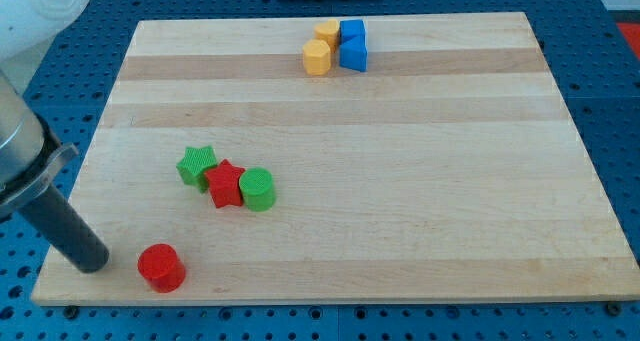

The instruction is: Move the red circle right to the green circle

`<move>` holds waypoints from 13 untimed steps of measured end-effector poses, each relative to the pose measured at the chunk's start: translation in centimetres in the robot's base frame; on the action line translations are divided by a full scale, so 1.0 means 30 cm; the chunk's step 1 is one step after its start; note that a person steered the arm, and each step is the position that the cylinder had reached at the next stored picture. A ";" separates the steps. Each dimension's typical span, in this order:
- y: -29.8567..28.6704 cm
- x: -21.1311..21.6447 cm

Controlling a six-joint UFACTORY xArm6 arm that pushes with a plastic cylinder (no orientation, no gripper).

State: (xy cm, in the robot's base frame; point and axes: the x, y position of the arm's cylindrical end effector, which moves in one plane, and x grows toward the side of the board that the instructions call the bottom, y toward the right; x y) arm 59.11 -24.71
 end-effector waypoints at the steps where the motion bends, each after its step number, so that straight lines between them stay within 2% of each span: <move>1: 0.000 0.022; 5: 0.160 0.047; 10: 0.248 0.052; 13: 0.416 0.032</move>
State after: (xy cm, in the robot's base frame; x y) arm 60.08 -12.24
